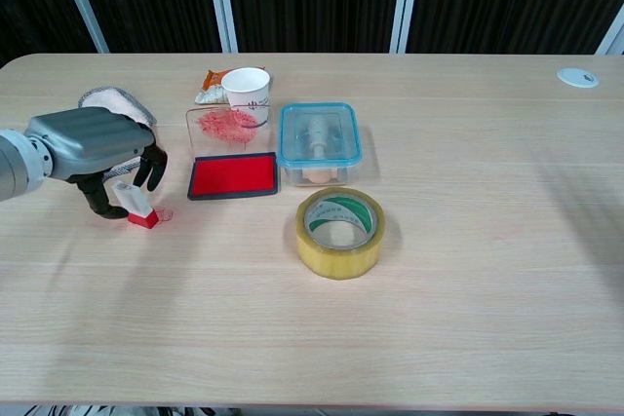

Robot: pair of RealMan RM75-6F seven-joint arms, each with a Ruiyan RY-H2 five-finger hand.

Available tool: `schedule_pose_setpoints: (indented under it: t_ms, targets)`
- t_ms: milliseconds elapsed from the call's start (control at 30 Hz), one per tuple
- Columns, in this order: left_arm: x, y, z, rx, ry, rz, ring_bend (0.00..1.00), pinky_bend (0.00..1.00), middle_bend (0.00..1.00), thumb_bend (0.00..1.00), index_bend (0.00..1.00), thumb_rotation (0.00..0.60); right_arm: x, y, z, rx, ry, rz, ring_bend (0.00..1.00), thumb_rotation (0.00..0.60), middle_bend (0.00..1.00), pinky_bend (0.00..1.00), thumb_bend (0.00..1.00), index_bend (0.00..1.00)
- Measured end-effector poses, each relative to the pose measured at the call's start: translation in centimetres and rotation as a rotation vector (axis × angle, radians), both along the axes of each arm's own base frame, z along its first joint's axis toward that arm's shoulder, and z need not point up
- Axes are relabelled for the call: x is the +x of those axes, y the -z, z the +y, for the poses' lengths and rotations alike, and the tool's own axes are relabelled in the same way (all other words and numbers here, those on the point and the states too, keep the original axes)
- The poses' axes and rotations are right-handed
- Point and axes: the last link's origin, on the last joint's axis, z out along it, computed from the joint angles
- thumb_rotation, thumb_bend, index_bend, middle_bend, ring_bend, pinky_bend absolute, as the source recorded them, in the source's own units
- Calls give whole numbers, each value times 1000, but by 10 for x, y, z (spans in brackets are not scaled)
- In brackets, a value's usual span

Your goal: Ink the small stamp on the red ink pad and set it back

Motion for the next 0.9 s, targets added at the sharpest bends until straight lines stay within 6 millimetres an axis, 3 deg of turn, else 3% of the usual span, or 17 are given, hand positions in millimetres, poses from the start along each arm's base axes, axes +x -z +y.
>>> schedule_pose_setpoints:
  t_ms: [733,833,900]
  targets:
    - [-2,6,0,-6,5,4,192,185,520,272,521,600,0,0,0,1,3,-5,0,600,0,185,139,0]
    - [-2,6,1,-4,6,5,226,221,536,280,538,600,0,0,0,1,3,-5,0,600,0,185,139,0]
    - [-2,6,1,-3,7,7,318,344,556,316,556,600,0,0,0,1,2,-5,0,600,0,185,140,0]
